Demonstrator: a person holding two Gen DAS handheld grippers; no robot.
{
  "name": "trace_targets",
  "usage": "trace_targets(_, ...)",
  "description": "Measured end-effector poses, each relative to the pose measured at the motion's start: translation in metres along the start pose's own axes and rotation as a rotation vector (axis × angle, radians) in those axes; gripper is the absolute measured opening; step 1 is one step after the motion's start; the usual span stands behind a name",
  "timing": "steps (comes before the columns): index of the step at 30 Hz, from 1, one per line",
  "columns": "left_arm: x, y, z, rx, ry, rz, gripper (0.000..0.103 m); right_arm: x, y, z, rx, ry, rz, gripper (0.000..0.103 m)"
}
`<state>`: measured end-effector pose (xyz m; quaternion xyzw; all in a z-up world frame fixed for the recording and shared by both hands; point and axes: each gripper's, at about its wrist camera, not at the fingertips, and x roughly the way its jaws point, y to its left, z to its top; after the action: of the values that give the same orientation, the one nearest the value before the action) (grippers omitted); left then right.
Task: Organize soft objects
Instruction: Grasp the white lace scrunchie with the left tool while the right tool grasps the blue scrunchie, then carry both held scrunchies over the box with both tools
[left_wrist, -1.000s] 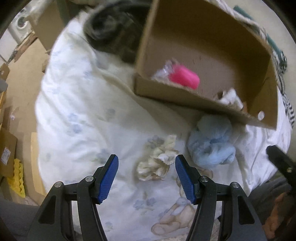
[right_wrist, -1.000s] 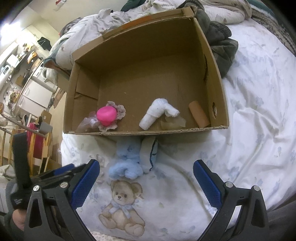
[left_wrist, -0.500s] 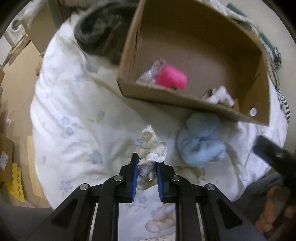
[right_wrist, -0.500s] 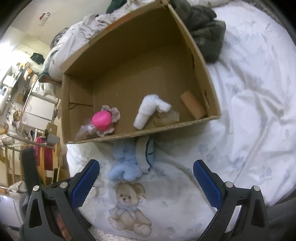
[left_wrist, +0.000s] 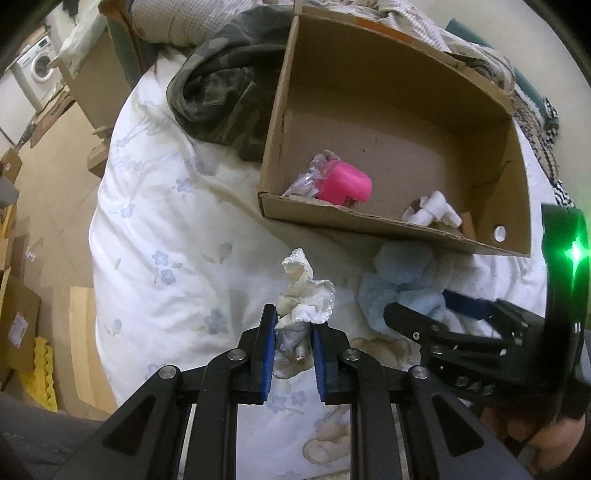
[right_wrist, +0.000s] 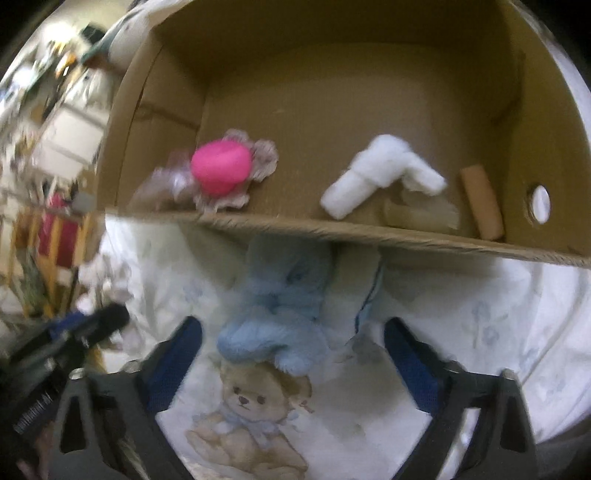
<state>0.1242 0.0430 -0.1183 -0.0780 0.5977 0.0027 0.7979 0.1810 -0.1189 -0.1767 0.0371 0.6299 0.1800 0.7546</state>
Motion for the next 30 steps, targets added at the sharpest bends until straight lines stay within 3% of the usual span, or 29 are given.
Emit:
trace_targets(2,0.005,-0.001,0.000,0.002,0.004,0.012,0.016,0.000,0.002,0.000,-0.020,-0.001,-0.022,0.062)
trace_targets(4,0.010,-0.003,0.001,0.006,0.005,0.026,0.016,-0.002,0.001,0.000,-0.023,-0.008,-0.024,0.045)
trace_targets(11,0.015,-0.005,0.000,0.018,-0.006,0.050,0.016,-0.019,-0.006,-0.005,-0.045,-0.048,-0.001,0.017)
trace_targets(21,-0.002,-0.005,-0.004,0.027,-0.048,0.062,0.016,-0.058,-0.002,-0.026,-0.083,-0.122,0.051,0.016)
trace_targets(30,-0.056,-0.025,0.005,0.093,-0.170,0.026,0.016,-0.114,0.005,-0.036,-0.069,-0.250,0.143,0.016)
